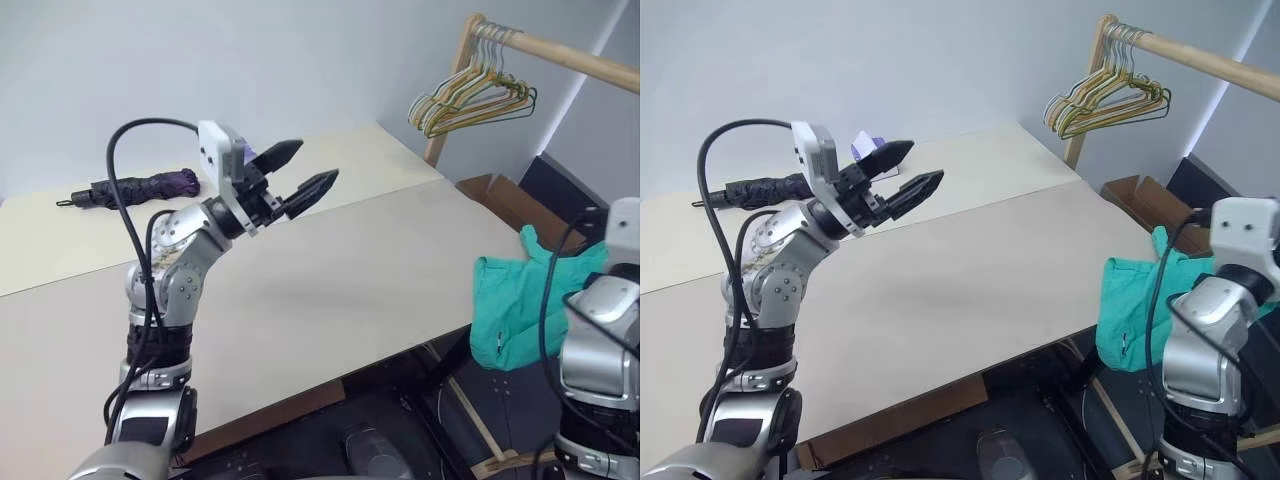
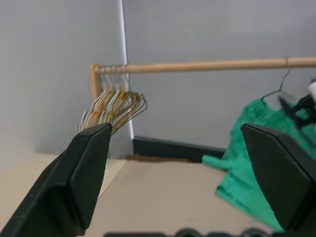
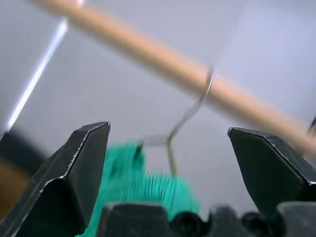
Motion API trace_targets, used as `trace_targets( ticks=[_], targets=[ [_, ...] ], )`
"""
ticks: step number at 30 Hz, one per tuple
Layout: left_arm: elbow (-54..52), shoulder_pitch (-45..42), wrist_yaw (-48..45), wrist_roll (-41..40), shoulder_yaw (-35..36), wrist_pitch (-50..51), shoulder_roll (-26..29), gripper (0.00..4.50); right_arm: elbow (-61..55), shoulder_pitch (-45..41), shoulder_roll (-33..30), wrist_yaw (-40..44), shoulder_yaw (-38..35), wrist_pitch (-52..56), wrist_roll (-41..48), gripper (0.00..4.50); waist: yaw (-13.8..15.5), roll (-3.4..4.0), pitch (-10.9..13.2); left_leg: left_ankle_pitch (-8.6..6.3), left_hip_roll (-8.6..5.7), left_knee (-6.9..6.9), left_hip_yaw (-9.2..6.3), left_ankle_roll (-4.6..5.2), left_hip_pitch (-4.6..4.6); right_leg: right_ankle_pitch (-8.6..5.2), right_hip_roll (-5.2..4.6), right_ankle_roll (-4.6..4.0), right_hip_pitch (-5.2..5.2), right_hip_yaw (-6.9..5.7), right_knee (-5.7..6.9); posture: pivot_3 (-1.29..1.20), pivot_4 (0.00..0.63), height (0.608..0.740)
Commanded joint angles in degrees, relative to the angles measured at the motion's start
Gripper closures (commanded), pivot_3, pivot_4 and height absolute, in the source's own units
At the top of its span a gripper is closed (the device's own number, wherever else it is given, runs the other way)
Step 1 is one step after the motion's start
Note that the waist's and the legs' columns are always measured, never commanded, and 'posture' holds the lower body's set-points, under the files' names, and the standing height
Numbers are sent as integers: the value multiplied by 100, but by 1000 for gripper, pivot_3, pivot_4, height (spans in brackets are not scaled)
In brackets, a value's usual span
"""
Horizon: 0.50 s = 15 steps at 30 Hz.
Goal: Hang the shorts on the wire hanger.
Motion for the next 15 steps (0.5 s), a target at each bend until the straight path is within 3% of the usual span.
trace_targets(
  ticks=[1, 8, 15],
  targets=[
    [-128, 252, -96, 382, -34, -387, 293, 0, -173, -62, -116, 386, 253, -1029, 156, 38, 17, -18, 11, 0, 1, -7, 9, 0, 12, 0, 2, -1, 2, 11, 1, -225, 40, 740],
    [-545, 1245, -166, 798, 114, -718, 926, 0, -208, -786, -136, 4707, 966, -580, 3769, 38, 141, -84, 54, 0, 15, -52, 42, 0, 45, 5, 19, -7, 28, 57, -10, -92, 41, 740],
    [-1431, 2421, -74, 859, 545, -657, 1449, 0, 1001, -2007, -648, 7700, 1755, -141, 4903, 38, 854, -112, 97, 0, 17, -60, 62, 0, 53, 11, 17, -15, -2, 70, -22, 44, 45, 740]
  ],
)
